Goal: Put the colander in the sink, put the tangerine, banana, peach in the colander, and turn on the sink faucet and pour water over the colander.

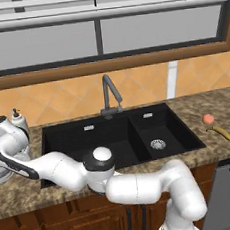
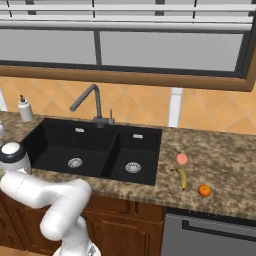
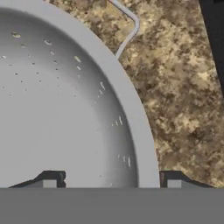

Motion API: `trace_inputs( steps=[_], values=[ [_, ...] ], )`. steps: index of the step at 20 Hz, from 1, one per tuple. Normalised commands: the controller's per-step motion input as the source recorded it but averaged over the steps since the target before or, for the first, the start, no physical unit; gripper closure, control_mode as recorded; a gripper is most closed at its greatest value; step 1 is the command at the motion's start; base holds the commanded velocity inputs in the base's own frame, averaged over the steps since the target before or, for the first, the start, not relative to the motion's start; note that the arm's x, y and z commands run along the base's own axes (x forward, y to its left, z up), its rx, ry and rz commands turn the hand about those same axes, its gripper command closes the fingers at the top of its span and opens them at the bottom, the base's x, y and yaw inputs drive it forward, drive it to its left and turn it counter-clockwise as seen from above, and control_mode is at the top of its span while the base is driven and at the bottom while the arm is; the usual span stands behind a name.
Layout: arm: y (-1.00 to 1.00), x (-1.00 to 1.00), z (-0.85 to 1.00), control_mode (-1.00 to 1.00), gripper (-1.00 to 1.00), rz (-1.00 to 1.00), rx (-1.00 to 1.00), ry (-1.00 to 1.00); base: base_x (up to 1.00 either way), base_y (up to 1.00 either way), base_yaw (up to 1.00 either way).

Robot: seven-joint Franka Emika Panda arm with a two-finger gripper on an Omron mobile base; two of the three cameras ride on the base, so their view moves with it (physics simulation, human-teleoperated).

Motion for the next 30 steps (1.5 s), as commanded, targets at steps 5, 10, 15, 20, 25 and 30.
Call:
trace_inputs(
  steps=[5, 10, 15, 20, 25, 30],
  values=[
    [-0.63, -0.22, -0.38, -1.0, 1.0, -0.38, 0.15, -0.13, 0.0, 0.0, 0.0],
    [-0.83, -0.03, -0.29, -1.0, 1.0, -0.57, 0.19, -0.1, 0.0, 0.0, 0.0],
    [-0.98, -0.05, -0.21, -1.0, 1.0, -0.47, 0.26, -0.15, 0.0, 0.0, 0.0],
    [-1.0, -0.13, -0.33, -1.0, 1.0, -0.39, 0.29, -0.24, 0.0, 0.0, 0.0],
    [-0.76, -0.24, -0.71, -1.0, 1.0, -0.45, 0.24, -0.37, 0.0, 0.0, 0.0],
    [-0.55, -0.55, -0.82, -1.0, 1.0, -0.44, 0.17, -0.41, 0.0, 0.0, 0.0]
  ],
)
